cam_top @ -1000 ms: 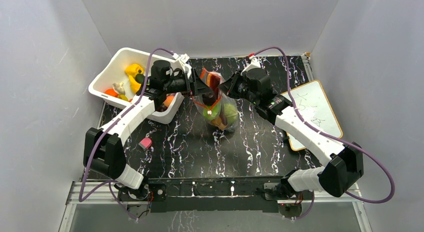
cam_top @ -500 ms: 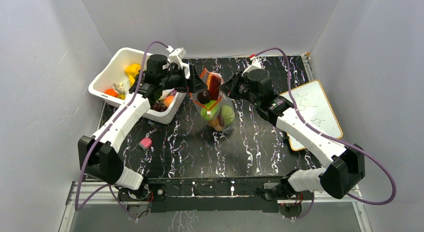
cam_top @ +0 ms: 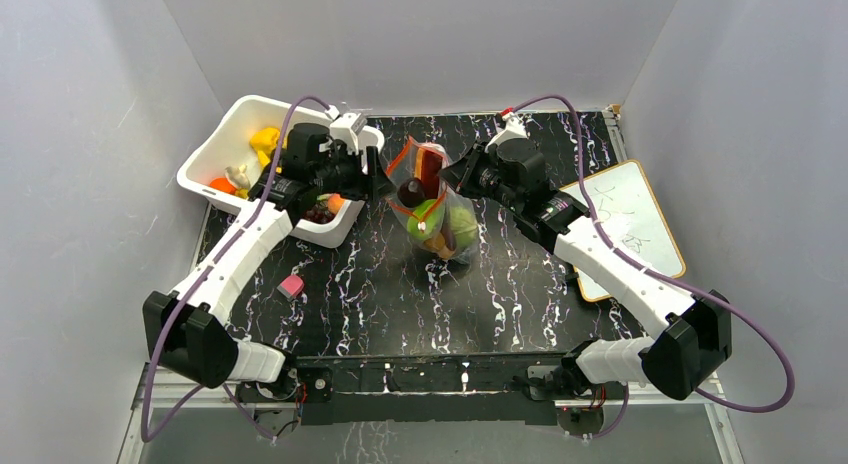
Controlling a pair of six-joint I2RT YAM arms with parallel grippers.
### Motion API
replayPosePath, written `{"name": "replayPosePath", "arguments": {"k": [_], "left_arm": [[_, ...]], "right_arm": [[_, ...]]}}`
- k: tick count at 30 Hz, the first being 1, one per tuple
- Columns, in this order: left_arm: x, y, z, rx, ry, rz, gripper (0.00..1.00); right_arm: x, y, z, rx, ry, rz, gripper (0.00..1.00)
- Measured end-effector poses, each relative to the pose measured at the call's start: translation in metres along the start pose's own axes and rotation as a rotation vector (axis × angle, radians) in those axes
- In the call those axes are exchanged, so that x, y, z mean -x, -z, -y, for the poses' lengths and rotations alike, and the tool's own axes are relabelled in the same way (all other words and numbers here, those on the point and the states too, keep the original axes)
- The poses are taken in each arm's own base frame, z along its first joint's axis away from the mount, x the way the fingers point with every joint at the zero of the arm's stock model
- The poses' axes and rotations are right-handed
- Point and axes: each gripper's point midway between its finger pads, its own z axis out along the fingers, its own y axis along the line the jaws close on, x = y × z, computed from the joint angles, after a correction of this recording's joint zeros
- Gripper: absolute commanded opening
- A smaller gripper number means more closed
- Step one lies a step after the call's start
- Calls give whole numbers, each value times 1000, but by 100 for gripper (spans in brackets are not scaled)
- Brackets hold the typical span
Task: Place the food in the zip-top bag and seal the zipper
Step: Adjust the zipper food storage bag at the center of the board.
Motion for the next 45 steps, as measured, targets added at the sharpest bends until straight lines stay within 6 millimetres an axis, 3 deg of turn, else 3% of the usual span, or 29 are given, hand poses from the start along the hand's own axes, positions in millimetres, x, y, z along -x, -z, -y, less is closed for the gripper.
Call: {"name": "replayPosePath", "arguments": {"k": [6, 9, 14, 21, 25, 29, 34, 40, 45], "left_arm": [[-21, -18, -11, 6, 37, -61, 27], [-25, -28, -12, -11, 60, -79, 1], [-21, -29, 4, -95, 100, -72, 0], [10, -22, 42, -271, 137, 25, 0], [17, -13, 47, -283, 114, 55, 0], [9, -16, 38, -237, 97, 32, 0], [-3, -22, 25, -188, 91, -9, 12], [2, -22, 22, -167, 68, 4, 38], [3, -23, 15, -128, 56, 12, 67]], "right_arm": [[0, 0, -1, 3, -2, -2, 0], [-1, 0, -1, 4, -2, -4, 0], [-10, -1, 7, -5, -3, -15, 0], [-16, -3, 17, -33, -2, -16, 0], [-9, -3, 16, -36, -1, 13, 0], [-10, -3, 15, -27, 3, 10, 0], [-11, -4, 15, -26, 2, 5, 0], [-12, -4, 16, -28, 9, 2, 0], [-20, -5, 23, -41, 10, -12, 0]]}}
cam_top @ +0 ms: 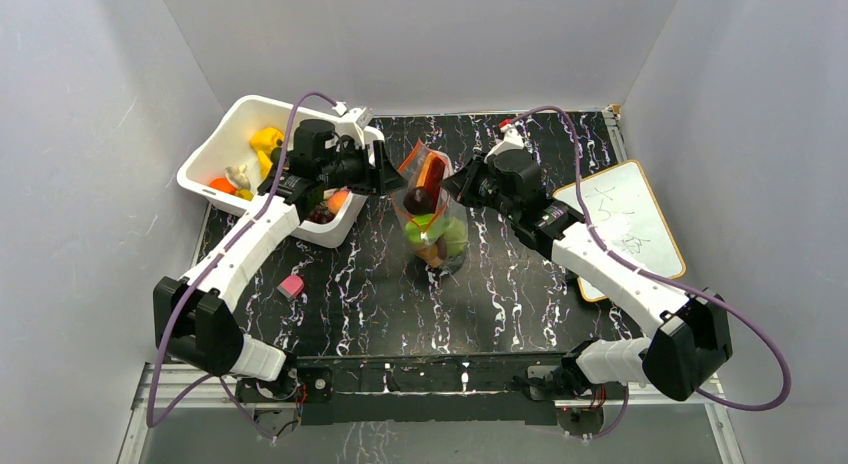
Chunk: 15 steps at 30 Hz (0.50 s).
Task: Place the food in the zip-top bag and seal the zipper
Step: Adjust the zipper food storage bag at the center of the board.
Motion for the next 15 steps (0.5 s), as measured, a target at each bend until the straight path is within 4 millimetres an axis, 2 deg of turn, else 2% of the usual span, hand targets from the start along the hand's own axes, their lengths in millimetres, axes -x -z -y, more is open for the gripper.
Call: {"name": "replayPosePath", "arguments": {"k": [2, 3, 4, 10, 14, 15], "left_arm": [[2, 1, -4, 26, -7, 1, 80], [5, 2, -5, 41, -15, 5, 92], [8, 3, -7, 57, -24, 10, 98], [42, 12, -22, 200, -87, 75, 98], [64, 23, -56, 354, -86, 125, 98], [70, 26, -73, 391, -56, 136, 97]], "right_arm": [[-1, 0, 0, 1, 1, 0, 0], [-1, 0, 1, 1, 3, 1, 0], [0, 0, 0, 2, 4, 2, 0], [5, 5, -3, 15, 26, 19, 0], [8, 12, -5, 22, 50, 27, 0], [7, 14, -4, 23, 52, 27, 0]]}}
